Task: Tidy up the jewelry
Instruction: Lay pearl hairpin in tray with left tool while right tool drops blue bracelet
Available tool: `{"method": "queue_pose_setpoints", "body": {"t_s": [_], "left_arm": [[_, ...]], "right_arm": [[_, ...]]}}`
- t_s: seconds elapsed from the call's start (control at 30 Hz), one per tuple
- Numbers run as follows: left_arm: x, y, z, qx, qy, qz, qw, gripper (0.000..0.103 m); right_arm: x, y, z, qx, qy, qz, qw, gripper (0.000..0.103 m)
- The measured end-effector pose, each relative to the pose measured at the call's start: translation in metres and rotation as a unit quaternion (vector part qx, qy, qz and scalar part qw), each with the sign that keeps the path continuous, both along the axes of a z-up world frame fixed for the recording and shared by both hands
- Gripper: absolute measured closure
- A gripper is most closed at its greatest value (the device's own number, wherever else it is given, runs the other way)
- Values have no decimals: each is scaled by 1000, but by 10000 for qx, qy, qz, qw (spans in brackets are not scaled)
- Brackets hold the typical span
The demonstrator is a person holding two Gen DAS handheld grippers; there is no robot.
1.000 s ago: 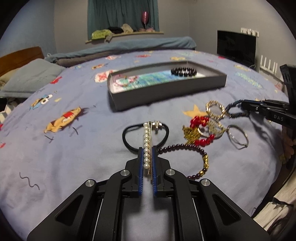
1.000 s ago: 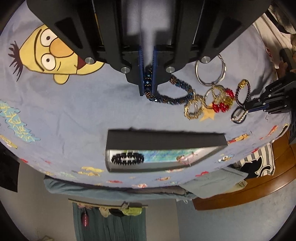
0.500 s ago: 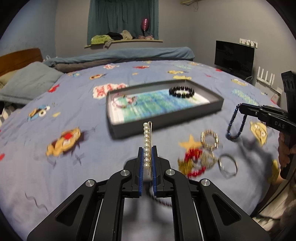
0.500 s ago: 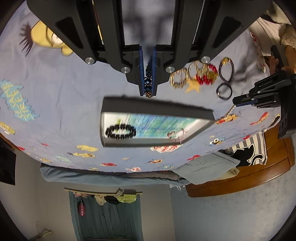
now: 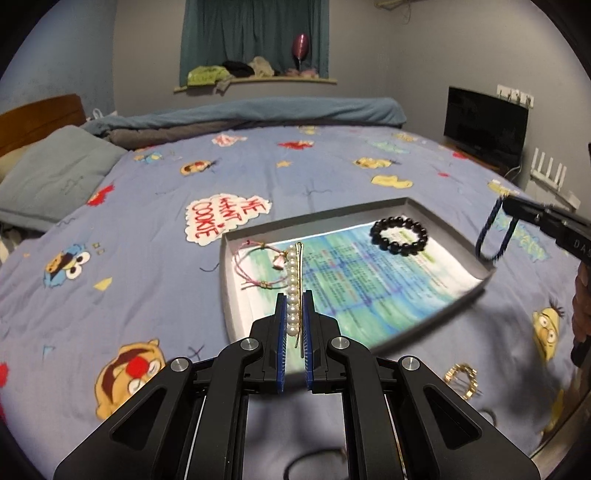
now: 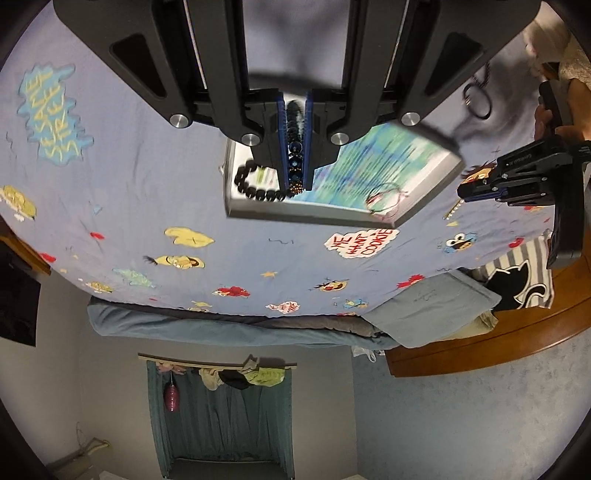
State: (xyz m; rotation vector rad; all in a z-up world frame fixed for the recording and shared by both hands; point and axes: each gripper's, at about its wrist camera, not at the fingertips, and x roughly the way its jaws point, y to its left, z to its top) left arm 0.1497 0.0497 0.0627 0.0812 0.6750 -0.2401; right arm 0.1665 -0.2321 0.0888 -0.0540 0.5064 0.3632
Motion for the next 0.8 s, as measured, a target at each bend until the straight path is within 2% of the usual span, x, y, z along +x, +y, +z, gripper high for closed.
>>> {"method": "queue_pose_setpoints", "body": {"t_s": [0.27, 0.37, 0.43, 0.57, 0.8], "left_arm": [[47, -12, -26, 324, 751, -17, 9966, 94], [55, -13, -35, 416, 948, 23, 9946, 94], [62, -11, -41, 324, 1108, 98, 9933, 94], [65, -10, -48, 363, 1155, 301, 9922, 94], [59, -6, -55, 260, 1170, 535, 9913, 94]], "right_arm": [[38, 15, -17, 73, 311, 28, 9995, 96], [48, 17, -29, 234, 629, 93, 9977, 96], [55, 17, -40, 392, 934, 38, 9948, 96], [58, 12, -54, 492, 1089, -200, 9926, 96], [61, 0, -66, 304, 1162, -547, 9912, 96]]}}
